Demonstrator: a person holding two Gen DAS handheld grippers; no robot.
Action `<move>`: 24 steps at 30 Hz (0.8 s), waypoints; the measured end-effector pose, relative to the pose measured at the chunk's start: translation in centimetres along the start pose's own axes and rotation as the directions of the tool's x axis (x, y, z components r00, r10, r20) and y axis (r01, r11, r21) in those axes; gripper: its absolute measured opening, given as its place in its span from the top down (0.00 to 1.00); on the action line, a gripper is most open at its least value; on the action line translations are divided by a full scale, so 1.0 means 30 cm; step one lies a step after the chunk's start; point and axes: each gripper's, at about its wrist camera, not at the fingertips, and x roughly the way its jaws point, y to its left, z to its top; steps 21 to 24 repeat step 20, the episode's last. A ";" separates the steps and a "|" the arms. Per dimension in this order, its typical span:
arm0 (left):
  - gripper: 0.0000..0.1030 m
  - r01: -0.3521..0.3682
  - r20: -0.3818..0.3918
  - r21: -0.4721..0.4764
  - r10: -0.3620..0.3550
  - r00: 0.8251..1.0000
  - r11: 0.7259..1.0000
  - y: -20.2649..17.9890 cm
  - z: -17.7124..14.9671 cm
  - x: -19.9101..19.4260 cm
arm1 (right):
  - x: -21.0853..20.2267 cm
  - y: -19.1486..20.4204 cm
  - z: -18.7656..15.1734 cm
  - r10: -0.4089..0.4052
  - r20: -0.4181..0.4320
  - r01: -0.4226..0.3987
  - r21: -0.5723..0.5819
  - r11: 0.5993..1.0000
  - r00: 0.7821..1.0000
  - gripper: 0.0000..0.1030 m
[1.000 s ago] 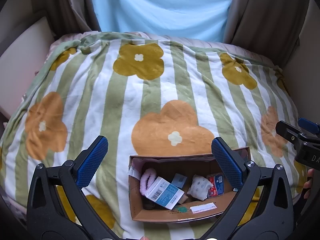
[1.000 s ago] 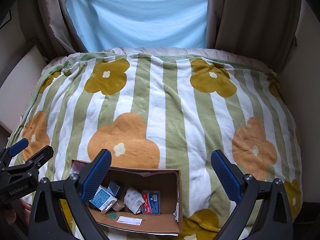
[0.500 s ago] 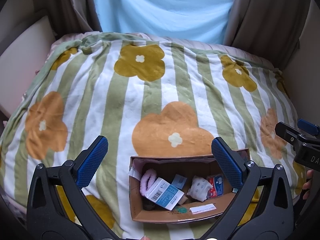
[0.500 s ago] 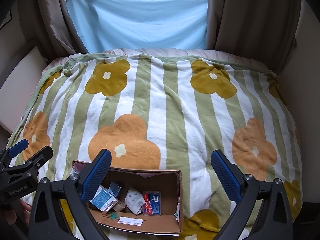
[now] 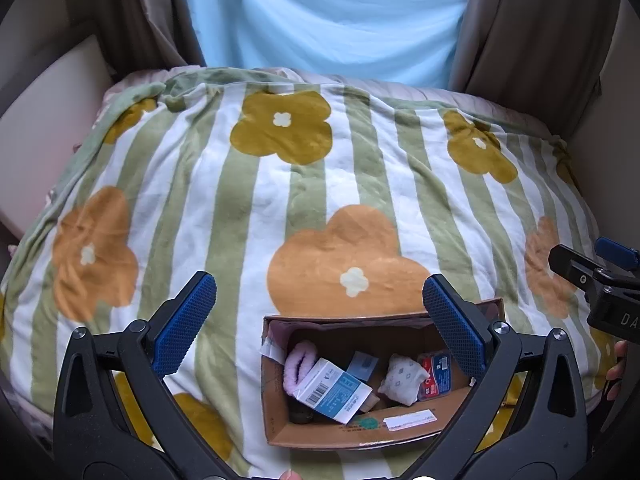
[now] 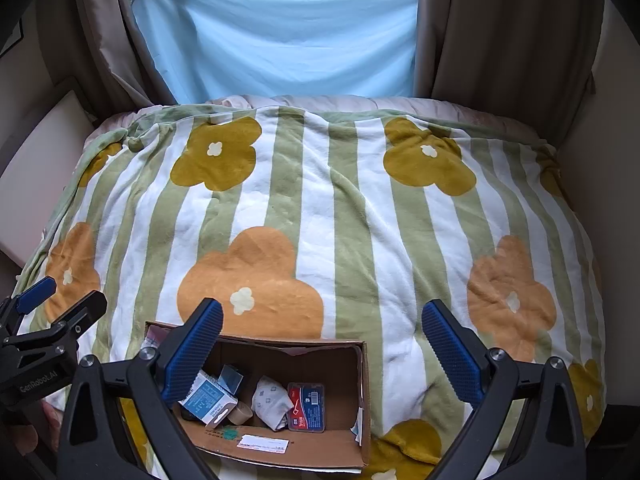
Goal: Organize objects
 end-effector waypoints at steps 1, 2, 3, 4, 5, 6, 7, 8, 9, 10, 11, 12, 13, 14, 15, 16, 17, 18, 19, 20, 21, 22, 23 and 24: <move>0.00 0.000 0.000 0.000 0.000 1.000 1.000 0.001 0.000 0.000 | 0.000 -0.001 -0.001 0.001 -0.001 -0.001 -0.001 1.000 1.000 0.04; 0.00 -0.004 0.002 0.000 0.004 1.000 1.000 0.002 0.001 -0.001 | -0.001 0.000 -0.001 0.000 0.000 0.000 -0.001 1.000 1.000 0.04; 0.00 -0.013 0.004 0.002 0.013 1.000 1.000 0.001 0.002 -0.003 | -0.001 0.001 -0.001 -0.001 0.001 0.001 -0.001 1.000 1.000 0.04; 0.00 -0.026 0.007 0.003 0.026 1.000 1.000 -0.005 0.006 0.002 | -0.001 0.001 -0.001 -0.001 0.000 0.001 0.001 1.000 1.000 0.04; 0.00 -0.034 0.012 0.006 0.034 0.999 0.999 -0.007 0.007 0.000 | -0.001 0.002 -0.002 0.000 0.001 0.000 0.002 1.000 1.000 0.04; 0.00 -0.043 0.020 0.010 0.043 0.999 0.999 -0.011 0.009 -0.002 | -0.002 0.002 -0.001 -0.001 0.002 0.001 0.003 1.000 1.000 0.04; 0.00 -0.051 0.024 0.013 0.051 0.998 0.999 -0.014 0.009 -0.003 | 0.001 0.005 0.000 -0.002 0.003 0.002 0.002 1.000 1.000 0.04; 0.00 -0.062 0.029 0.020 0.061 0.998 0.998 -0.019 0.010 -0.004 | 0.003 0.008 0.002 -0.003 0.004 0.003 0.002 1.000 1.000 0.04; 0.00 -0.072 0.031 0.027 0.071 0.997 0.997 -0.023 0.012 -0.004 | 0.006 0.010 0.003 -0.004 0.004 0.004 0.001 1.000 1.000 0.04; 0.00 -0.075 0.032 0.029 0.074 0.997 0.997 -0.026 0.008 -0.003 | 0.009 0.012 0.004 -0.004 0.004 0.004 0.000 1.000 1.000 0.04; 0.00 -0.071 0.030 0.032 0.070 0.997 0.997 -0.029 0.010 -0.001 | 0.009 0.012 0.005 -0.003 0.004 0.003 0.000 1.000 1.000 0.04; 0.00 -0.058 0.025 0.030 0.058 0.998 0.998 -0.030 0.013 0.003 | 0.011 0.013 0.005 -0.003 0.003 0.003 -0.001 1.000 1.000 0.04; 0.00 -0.048 0.023 0.026 0.048 0.999 0.998 -0.028 0.009 0.003 | 0.009 0.012 0.005 -0.004 0.003 0.004 -0.002 1.000 1.000 0.04; 0.00 -0.035 0.022 0.019 0.034 0.999 0.999 -0.026 0.009 0.005 | 0.009 0.011 0.005 -0.003 0.004 0.003 -0.002 1.000 1.000 0.04; 0.00 -0.027 0.023 0.012 0.026 0.999 1.000 -0.025 0.005 0.005 | 0.010 0.012 0.006 -0.002 0.004 0.002 -0.001 1.000 1.000 0.04; 0.00 -0.023 0.026 0.005 0.022 0.999 1.000 -0.022 0.001 0.002 | 0.009 0.011 0.005 -0.003 0.004 0.003 -0.001 1.000 1.000 0.04; 0.00 -0.025 0.031 0.000 0.025 0.999 1.000 -0.021 0.001 0.001 | 0.012 0.013 0.007 -0.003 0.004 0.003 -0.002 1.000 1.000 0.04; 0.00 -0.027 0.038 -0.001 0.027 0.999 1.000 -0.020 0.000 0.000 | 0.010 0.012 0.005 -0.003 0.003 0.003 -0.002 1.000 1.000 0.04; 0.00 -0.027 0.041 -0.001 0.027 0.999 1.000 -0.018 -0.005 -0.002 | 0.014 0.013 0.007 -0.003 0.004 0.003 -0.004 1.000 1.000 0.04; 0.00 -0.018 0.034 0.003 0.018 0.999 1.000 -0.018 -0.002 0.004 | 0.014 0.014 0.006 -0.003 0.004 0.003 -0.003 1.000 1.000 0.04; 0.00 -0.018 0.034 0.003 0.018 0.999 1.000 -0.018 -0.002 0.004 | 0.014 0.014 0.006 -0.003 0.004 0.003 -0.003 1.000 1.000 0.04; 0.00 -0.018 0.034 0.003 0.018 0.999 1.000 -0.018 -0.002 0.004 | 0.014 0.014 0.006 -0.003 0.004 0.003 -0.003 1.000 1.000 0.04; 0.00 -0.018 0.034 0.003 0.018 0.999 1.000 -0.018 -0.002 0.004 | 0.014 0.014 0.006 -0.003 0.004 0.003 -0.003 1.000 1.000 0.04; 0.00 -0.018 0.034 0.003 0.018 0.999 1.000 -0.018 -0.002 0.004 | 0.014 0.014 0.006 -0.003 0.004 0.003 -0.003 1.000 1.000 0.04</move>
